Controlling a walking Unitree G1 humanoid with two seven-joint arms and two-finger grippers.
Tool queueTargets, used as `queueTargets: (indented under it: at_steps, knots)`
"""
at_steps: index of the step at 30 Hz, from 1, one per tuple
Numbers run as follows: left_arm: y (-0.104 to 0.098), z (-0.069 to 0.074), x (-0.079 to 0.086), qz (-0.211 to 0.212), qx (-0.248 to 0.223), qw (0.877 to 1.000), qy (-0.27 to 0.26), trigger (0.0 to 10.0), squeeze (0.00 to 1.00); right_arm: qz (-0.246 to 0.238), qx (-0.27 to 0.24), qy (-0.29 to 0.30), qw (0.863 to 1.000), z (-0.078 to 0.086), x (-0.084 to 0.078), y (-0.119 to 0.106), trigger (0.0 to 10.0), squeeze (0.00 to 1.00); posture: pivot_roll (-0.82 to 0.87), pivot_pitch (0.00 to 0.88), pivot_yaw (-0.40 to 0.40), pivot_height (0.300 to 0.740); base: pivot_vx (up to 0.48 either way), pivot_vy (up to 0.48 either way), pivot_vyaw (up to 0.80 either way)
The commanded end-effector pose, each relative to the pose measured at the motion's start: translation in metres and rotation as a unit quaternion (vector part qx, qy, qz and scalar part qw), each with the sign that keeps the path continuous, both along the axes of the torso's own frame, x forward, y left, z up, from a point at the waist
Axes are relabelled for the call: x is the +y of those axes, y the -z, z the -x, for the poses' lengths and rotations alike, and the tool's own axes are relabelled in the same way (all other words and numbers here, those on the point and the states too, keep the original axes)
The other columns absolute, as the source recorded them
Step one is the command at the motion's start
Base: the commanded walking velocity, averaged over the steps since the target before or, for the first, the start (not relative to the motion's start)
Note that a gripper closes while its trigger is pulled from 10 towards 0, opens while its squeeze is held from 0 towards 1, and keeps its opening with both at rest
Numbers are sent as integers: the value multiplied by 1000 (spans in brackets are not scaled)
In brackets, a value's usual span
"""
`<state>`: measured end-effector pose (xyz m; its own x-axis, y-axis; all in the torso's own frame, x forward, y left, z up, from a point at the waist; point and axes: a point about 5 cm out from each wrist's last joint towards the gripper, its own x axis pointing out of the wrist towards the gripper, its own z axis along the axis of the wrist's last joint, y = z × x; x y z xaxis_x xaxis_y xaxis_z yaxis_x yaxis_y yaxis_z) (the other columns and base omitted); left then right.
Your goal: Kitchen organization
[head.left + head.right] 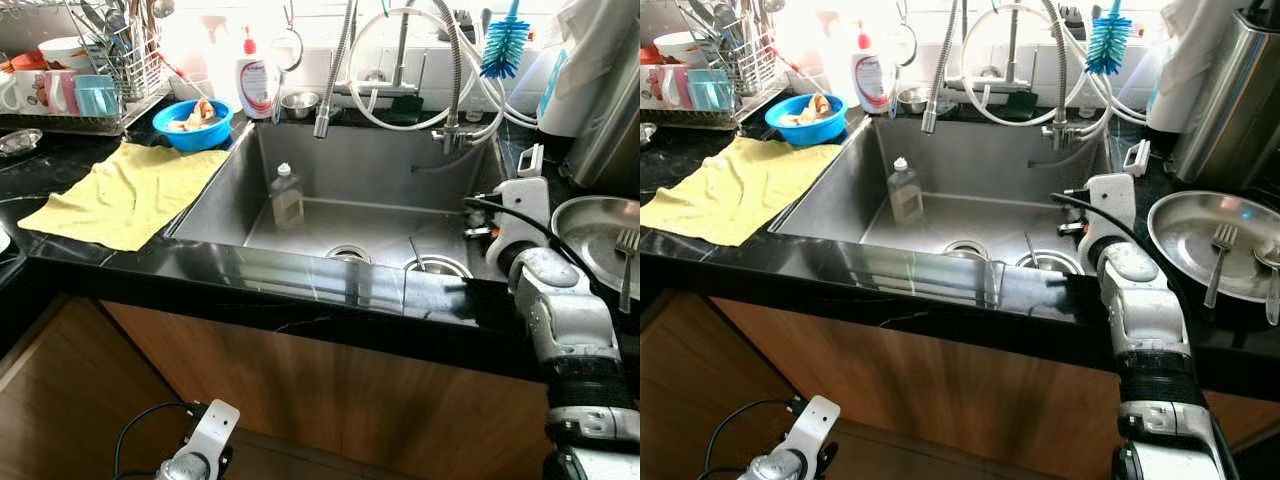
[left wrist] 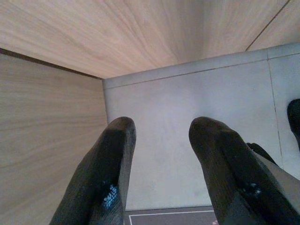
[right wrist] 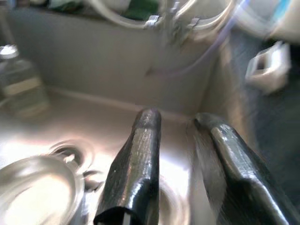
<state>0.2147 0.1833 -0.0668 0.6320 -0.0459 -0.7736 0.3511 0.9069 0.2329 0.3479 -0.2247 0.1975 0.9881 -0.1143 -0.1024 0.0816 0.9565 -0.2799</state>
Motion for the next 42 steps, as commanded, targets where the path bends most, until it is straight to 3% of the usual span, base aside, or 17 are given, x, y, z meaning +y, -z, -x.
queueTargets:
  at_steps: [1,8,10,11,16,17,18,25,28,32,34,36,37,42]
  knots:
    - [-1,-1,6,-7,3,1000,-2,10000,0,57,-24,19,998,5,1,-14,10000,0,-121,0,57,740,0,0,0]
    - [0,0,5,-6,5,1000,-1,10000,0,159,-25,33,986,30,7,-21,10000,0,-128,0,60,740,0,0,0]
    - [0,0,5,-6,5,1000,-1,10000,0,178,-18,37,983,37,7,-19,10000,55,-129,0,59,740,0,0,0]
    - [0,0,5,-6,6,1000,-1,10000,0,191,-13,46,981,45,7,-18,10000,1000,-130,0,60,740,0,0,0]
    - [0,1,5,-6,7,1000,0,10000,0,247,10,74,966,63,1,-13,10000,1000,-139,0,63,740,0,0,0]
    - [0,1,5,-6,7,1000,1,10000,0,258,20,78,963,68,-1,-9,10000,941,-141,0,64,740,0,0,0]
    - [0,1,4,-6,8,1000,2,10000,0,275,40,86,957,78,-3,-3,10000,0,-143,0,63,740,0,0,0]
    - [1,2,2,-5,11,1000,4,10000,0,275,53,126,952,100,-6,6,10000,0,-142,0,62,740,0,0,0]
    - [2,2,3,-6,13,1000,6,10000,0,212,-5,149,966,104,1,1,10000,0,-147,0,65,740,0,0,0]
    - [2,3,3,-7,15,1000,5,10000,0,209,-22,155,965,106,7,-2,10000,0,-143,0,65,740,0,0,0]
    - [3,5,5,-9,17,1000,4,10000,0,144,-22,180,973,107,11,1,10000,0,-140,0,65,740,0,0,0]
    - [3,6,5,-10,18,1000,4,10000,0,119,-28,194,973,109,12,1,10000,0,-141,0,66,740,0,0,0]
    - [4,7,6,-12,20,1000,3,10000,0,70,-36,214,974,112,14,5,10000,0,-139,0,66,740,0,0,0]
    - [5,10,8,-14,24,1000,1,10000,0,16,-36,207,978,114,22,11,10000,0,-139,0,66,740,0,0,0]
